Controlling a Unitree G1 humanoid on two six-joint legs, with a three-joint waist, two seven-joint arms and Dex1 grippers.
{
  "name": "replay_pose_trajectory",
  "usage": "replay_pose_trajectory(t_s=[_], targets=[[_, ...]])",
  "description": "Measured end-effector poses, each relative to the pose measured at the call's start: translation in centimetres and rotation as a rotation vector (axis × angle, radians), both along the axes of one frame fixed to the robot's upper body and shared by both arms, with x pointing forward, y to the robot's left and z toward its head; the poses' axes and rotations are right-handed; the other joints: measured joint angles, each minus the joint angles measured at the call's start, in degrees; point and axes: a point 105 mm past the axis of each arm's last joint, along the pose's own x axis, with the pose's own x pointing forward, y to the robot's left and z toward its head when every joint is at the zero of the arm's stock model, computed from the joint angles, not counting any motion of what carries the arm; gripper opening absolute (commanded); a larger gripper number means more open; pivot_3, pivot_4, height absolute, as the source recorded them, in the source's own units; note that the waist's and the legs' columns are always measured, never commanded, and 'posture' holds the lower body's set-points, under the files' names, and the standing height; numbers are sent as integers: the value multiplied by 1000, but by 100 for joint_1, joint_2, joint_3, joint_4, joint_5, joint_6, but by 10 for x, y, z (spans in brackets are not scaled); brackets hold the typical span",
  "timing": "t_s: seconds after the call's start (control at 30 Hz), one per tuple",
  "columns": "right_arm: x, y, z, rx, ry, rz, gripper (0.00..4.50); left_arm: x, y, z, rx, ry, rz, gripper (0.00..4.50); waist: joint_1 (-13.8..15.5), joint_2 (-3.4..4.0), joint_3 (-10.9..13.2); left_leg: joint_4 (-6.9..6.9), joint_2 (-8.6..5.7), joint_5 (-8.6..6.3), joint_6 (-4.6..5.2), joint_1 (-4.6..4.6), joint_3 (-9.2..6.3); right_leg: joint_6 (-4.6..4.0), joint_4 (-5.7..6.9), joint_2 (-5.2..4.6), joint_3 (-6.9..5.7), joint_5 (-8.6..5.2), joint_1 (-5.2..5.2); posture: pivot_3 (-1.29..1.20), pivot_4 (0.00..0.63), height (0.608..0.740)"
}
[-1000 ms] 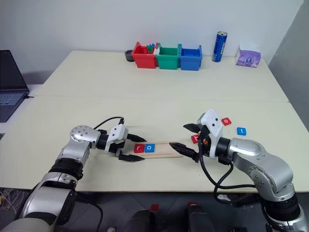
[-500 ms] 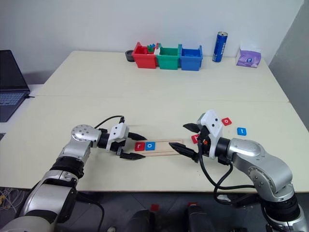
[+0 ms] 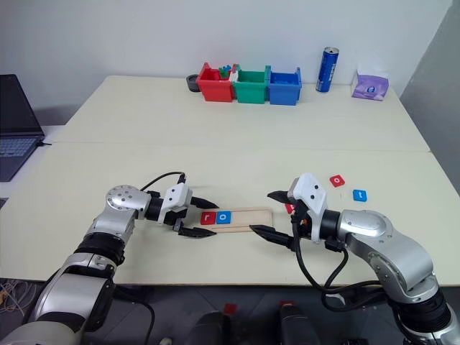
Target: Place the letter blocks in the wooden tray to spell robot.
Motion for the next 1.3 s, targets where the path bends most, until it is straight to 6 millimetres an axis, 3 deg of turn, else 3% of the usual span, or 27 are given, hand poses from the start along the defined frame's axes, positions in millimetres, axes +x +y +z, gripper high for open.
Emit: replay_pose_trajectory(t_s=[0.03,0.1,0.17,0.47,0.7,0.77,1.0,1.13,1.3], targets=[[0,0,1,2,-4,3,4500,0,0,0,0,0,-1,3381,0,0,0,0,0,0,0,0,0,0,0,0,0,0,0,0,150,740],[0,0,1,3,-8,7,4500,0,0,0,0,0,-1,4132,0,0,0,0,0,0,0,0,1,0,0,0,1,0,0,0,150,740],[0,0,1,3,-10,9,4500,0,0,0,1,3,-2,4476,0,0,0,0,0,0,0,-1,-1,0,0,0,0,0,-1,0,150,740],[3,-1,-1,-2,-3,3,4500,-1,1,2,1,17,-1,4476,0,-1,0,0,1,0,0,-3,-1,-1,0,1,0,0,-2,0,150,740],[6,-5,2,6,5,-16,4500,-2,24,55,-38,-76,97,4476,-22,-1,1,-4,8,0,0,-2,-3,-4,-1,2,2,2,-3,0,150,740],[9,-11,2,5,-1,-57,4500,-9,24,60,-75,-77,129,4476,-13,-1,1,-4,10,0,0,-2,-4,-3,-2,0,1,1,-3,0,150,740],[27,-43,-19,-37,17,-385,4500,-53,0,47,-156,-1,144,4476,12,0,1,1,10,1,-2,-1,-5,11,0,-12,4,-7,0,0,150,740],[35,-59,-30,-105,28,-526,4500,-60,-10,49,-182,-11,162,4476,9,0,0,1,5,1,-2,4,4,20,0,-6,9,-12,1,0,150,740],[38,-57,-44,-119,81,-598,4500,-60,-25,63,-252,-42,209,4476,3,0,0,-2,7,1,-2,3,3,20,-1,-1,10,-12,0,0,150,740]])
